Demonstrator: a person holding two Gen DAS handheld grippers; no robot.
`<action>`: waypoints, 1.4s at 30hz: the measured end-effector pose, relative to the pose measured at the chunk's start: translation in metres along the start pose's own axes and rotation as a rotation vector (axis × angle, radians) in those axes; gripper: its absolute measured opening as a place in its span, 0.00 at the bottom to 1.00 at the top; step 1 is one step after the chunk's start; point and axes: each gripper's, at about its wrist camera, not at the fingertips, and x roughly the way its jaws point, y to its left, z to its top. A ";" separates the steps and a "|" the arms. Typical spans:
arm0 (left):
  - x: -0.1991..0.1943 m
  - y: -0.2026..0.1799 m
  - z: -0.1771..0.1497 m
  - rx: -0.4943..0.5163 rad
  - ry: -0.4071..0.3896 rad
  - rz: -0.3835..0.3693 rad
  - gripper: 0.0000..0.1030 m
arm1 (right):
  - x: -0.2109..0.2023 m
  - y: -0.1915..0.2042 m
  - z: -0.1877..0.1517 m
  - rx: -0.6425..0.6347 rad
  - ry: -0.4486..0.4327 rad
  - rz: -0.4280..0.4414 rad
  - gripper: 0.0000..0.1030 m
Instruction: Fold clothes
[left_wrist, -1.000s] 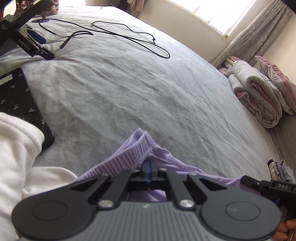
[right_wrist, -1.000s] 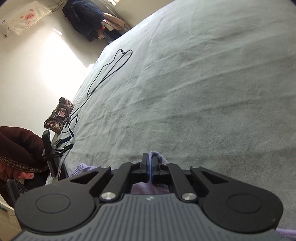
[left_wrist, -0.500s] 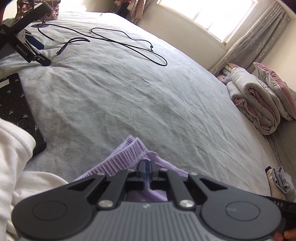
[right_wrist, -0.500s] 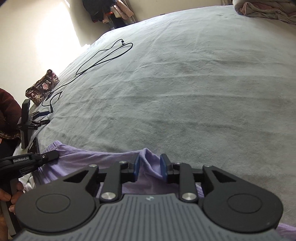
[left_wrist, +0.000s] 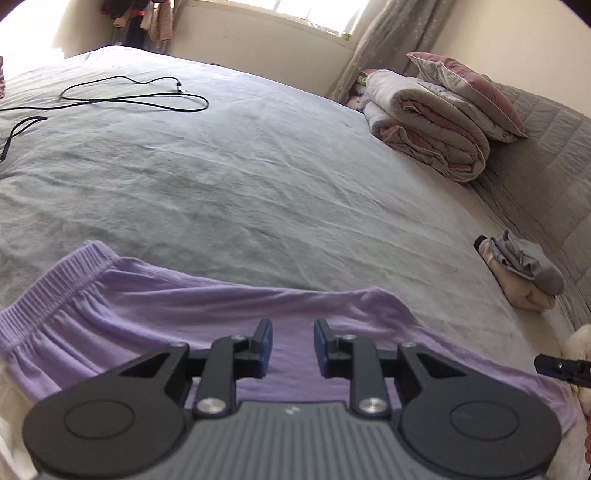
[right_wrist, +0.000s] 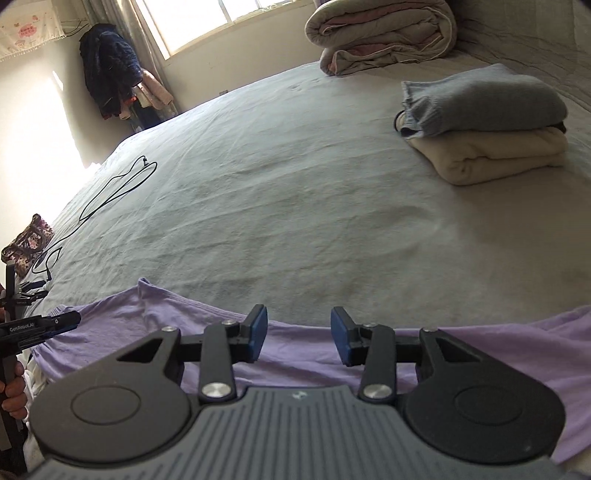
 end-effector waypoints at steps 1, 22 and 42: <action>0.002 -0.011 -0.004 0.035 0.010 -0.023 0.24 | -0.007 -0.010 -0.003 0.014 -0.007 -0.016 0.41; 0.006 -0.173 -0.101 0.505 0.130 -0.370 0.33 | -0.084 -0.103 -0.069 0.122 -0.065 -0.113 0.41; 0.002 -0.172 -0.110 0.632 0.087 -0.353 0.33 | -0.055 0.003 -0.092 -0.469 -0.023 0.077 0.42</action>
